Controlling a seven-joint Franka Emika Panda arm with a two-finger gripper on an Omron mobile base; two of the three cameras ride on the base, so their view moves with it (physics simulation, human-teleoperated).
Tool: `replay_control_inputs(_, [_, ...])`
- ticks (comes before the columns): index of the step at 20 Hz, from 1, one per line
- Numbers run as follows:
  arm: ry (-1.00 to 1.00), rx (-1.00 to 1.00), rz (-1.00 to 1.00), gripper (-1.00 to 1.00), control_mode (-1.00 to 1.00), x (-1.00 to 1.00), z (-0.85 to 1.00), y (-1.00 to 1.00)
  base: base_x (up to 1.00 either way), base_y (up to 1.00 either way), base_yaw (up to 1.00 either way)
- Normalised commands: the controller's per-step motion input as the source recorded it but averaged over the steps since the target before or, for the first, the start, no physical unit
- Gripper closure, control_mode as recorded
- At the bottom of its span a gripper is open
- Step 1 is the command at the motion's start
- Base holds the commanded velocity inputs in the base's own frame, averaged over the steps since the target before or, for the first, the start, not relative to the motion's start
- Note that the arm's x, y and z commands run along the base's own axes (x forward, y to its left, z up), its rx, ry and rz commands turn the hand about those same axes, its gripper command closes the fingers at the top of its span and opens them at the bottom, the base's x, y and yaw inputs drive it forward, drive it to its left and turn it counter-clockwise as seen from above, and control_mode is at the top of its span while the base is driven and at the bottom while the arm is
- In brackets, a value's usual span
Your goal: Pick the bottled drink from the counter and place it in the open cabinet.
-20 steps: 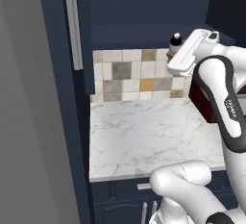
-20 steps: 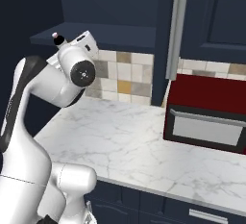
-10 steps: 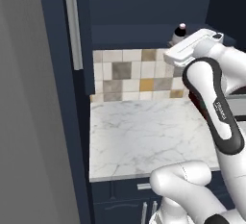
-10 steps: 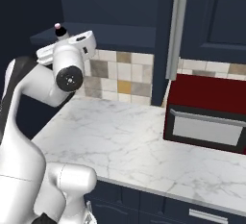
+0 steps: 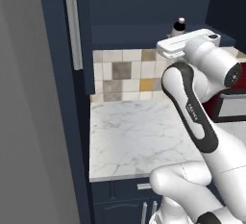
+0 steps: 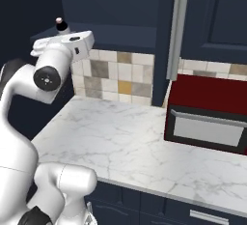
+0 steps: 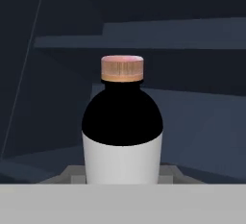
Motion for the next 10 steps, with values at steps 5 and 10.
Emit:
replay_control_inputs(5, [0.07, 0.03, -0.19, 1.0, -1.0, 0.04, 0.15, 0.0, 0.0, 0.0, 0.0])
replay_control_inputs(10, [0.1, 0.05, -0.18, 1.0, -1.0, 0.0, 0.21, -0.01, 0.0, 0.0, 0.0])
